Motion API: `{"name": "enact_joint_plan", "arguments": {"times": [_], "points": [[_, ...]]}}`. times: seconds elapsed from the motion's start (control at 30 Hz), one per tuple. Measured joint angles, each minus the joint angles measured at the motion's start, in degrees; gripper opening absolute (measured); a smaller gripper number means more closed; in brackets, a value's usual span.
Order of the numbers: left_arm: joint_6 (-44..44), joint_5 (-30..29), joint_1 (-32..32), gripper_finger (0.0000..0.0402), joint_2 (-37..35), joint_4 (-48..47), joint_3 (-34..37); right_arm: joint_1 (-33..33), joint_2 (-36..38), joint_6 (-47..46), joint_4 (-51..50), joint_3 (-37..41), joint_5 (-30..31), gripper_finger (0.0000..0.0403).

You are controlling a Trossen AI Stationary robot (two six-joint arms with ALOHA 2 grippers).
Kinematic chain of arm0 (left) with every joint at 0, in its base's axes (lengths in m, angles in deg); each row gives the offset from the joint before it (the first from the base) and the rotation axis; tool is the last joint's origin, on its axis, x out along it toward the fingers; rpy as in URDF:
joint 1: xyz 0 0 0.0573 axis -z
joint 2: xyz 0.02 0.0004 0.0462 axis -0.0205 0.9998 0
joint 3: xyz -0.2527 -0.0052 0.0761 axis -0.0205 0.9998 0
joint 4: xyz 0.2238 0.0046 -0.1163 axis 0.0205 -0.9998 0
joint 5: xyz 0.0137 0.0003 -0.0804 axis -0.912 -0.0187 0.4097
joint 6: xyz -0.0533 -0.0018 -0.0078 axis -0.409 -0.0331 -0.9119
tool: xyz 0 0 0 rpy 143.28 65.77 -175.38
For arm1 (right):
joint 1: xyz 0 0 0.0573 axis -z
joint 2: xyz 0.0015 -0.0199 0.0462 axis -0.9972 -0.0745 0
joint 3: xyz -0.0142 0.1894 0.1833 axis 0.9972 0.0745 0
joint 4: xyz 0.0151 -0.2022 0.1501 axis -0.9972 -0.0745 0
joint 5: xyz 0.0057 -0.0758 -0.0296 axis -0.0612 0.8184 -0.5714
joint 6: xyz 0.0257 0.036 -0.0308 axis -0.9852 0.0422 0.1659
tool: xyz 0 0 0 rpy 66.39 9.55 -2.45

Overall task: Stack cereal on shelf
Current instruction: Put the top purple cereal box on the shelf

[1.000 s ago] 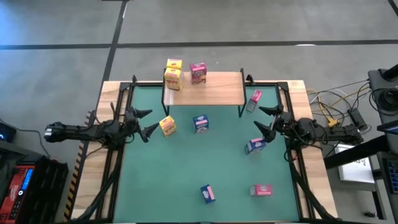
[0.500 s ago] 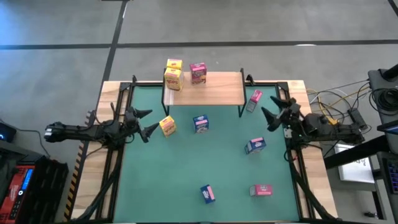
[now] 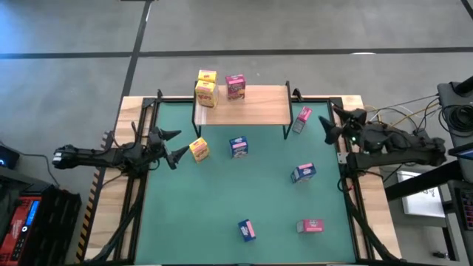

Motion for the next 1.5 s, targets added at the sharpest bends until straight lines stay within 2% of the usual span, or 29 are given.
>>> {"name": "enact_joint_plan", "arguments": {"times": [0.17,0.37,0.47,0.57,0.77,1.07,1.27,1.5], "points": [[0.00,0.00,0.00,0.0387,0.00,0.01,0.00,2.37,-8.51,-0.21,-0.27,-3.35,3.89,0.0384],[0.02,0.00,0.00,0.0387,0.00,0.00,0.00,6.66,-14.87,-5.23,-0.15,-5.81,4.56,0.0384],[0.00,0.00,0.00,0.0387,0.00,0.01,0.00,9.45,-15.76,-12.09,-1.33,-5.60,4.76,0.0384],[0.00,0.00,0.00,0.0387,0.02,0.02,0.00,11.27,-17.59,-23.82,-1.27,-5.30,2.52,0.0384],[0.01,0.00,0.00,0.0387,0.02,0.01,0.00,15.34,-21.59,-42.37,-4.95,-5.62,2.07,0.0384],[0.00,0.00,0.00,0.0387,0.02,0.00,0.00,23.70,-26.13,-59.54,-9.49,-6.66,-8.49,0.0384],[0.00,0.00,0.00,0.0387,0.02,0.00,0.00,29.07,-28.06,-60.74,-10.23,-8.90,-16.68,0.0384],[0.00,0.00,0.00,0.0387,0.02,0.02,0.00,36.06,-34.14,-59.35,-12.42,-12.63,-28.01,0.0384]]}}
